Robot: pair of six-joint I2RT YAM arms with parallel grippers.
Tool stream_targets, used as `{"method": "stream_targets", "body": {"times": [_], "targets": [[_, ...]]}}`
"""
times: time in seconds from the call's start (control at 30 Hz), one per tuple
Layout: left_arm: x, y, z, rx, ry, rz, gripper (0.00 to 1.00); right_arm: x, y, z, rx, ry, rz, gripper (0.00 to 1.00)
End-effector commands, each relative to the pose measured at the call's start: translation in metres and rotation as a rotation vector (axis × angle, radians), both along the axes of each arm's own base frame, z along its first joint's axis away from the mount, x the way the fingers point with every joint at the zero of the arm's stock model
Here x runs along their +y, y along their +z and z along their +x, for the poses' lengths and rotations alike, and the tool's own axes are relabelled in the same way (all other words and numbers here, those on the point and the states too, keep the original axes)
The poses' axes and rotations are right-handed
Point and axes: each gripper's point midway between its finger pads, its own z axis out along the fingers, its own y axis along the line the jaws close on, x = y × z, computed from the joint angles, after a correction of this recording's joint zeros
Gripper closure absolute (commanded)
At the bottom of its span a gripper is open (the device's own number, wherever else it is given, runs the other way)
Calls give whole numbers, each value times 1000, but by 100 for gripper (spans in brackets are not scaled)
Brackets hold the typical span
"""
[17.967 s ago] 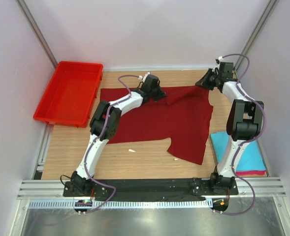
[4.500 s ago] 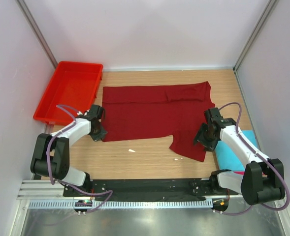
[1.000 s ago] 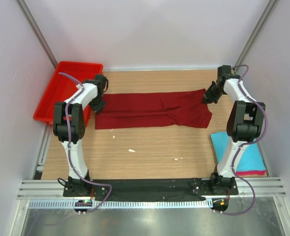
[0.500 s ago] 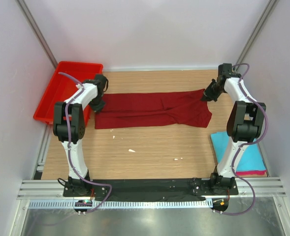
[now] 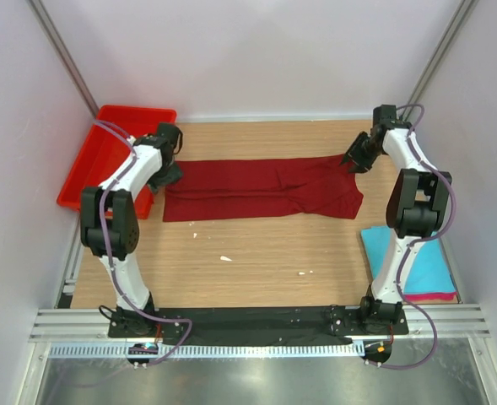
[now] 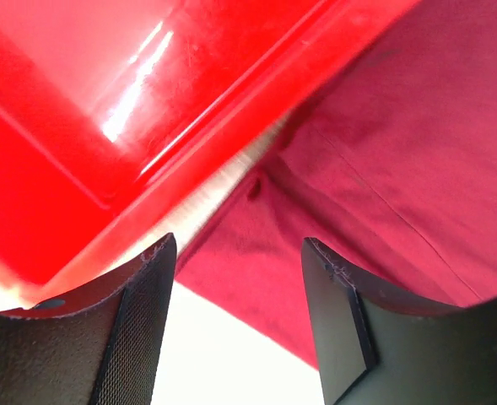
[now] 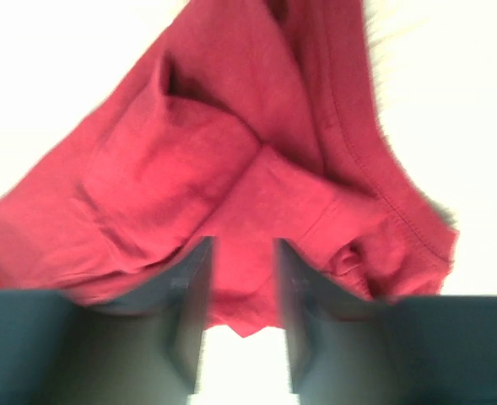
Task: Fold and stack the t-shirts
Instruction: Fold the tshirt
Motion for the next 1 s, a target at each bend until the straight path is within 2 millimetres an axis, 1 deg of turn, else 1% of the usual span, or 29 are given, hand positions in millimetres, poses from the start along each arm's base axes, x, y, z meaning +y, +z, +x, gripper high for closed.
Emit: {"method": "stream_targets", "body": {"times": [0.0,0.03,0.07,0.1,0.13,0.17,0.2,0.23,0.27,0.3,0.33,0.37,0.4,0.43,0.47,0.53,0.57,0.63,0.67,0.7,0.77,0.8,0.87,0.97], "targets": [[-17,66,5,-188,-72,-21,37,-16,0,-1,30,41,-92,53],[-30,71,2,-198,-119,-39,37,-21,7,-1,28,52,-125,48],[-40,76,1,-225,-156,-62,37,-26,11,-6,37,61,-158,41],[-49,79,-1,-238,-198,-79,37,-30,14,-13,47,68,-188,36],[-74,88,-7,-261,-275,-158,37,-34,26,-23,28,77,-227,32],[-90,84,-7,-282,-337,-210,39,-34,30,-29,20,78,-228,25],[-105,83,-8,-288,-397,-259,40,-31,33,-29,-10,78,-214,23],[-135,84,-9,-305,-493,-374,43,-11,32,-45,-14,90,-112,22],[-152,72,-18,-279,-551,-449,45,0,30,-44,-45,93,-53,22],[-170,67,-23,-269,-603,-518,53,13,27,-49,-50,104,0,23],[-185,60,-25,-256,-633,-583,54,20,10,-66,-7,98,27,26],[-194,49,-31,-226,-653,-622,55,22,14,-65,-46,96,18,32],[-205,43,-35,-206,-682,-652,56,23,2,-74,-21,91,24,36],[-211,27,-37,-161,-690,-668,57,21,-1,-75,-23,81,27,45],[-217,24,-40,-138,-706,-700,58,16,-4,-72,-38,74,11,47],[-222,12,-43,-100,-713,-723,60,3,-11,-70,-47,54,-18,55],[-224,6,-43,-83,-712,-731,61,-1,-14,-65,-56,53,-27,63],[-227,4,-43,-74,-719,-740,62,-3,-14,-58,-67,53,-10,69],[-227,4,-42,-76,-727,-741,62,-4,-15,-54,-80,51,-7,69],[-229,2,-43,-66,-730,-748,62,-8,-19,-51,-75,46,-26,69],[-228,2,-44,-55,-729,-742,62,-12,-24,-46,-86,50,-41,67],[-226,0,-44,-52,-725,-731,62,-15,-30,-43,-76,57,-59,66],[-221,-4,-46,-25,-711,-709,62,-18,-34,-39,-77,58,-71,61],[-214,-10,-50,4,-702,-675,64,-21,-40,-29,-101,58,-82,60]]}}
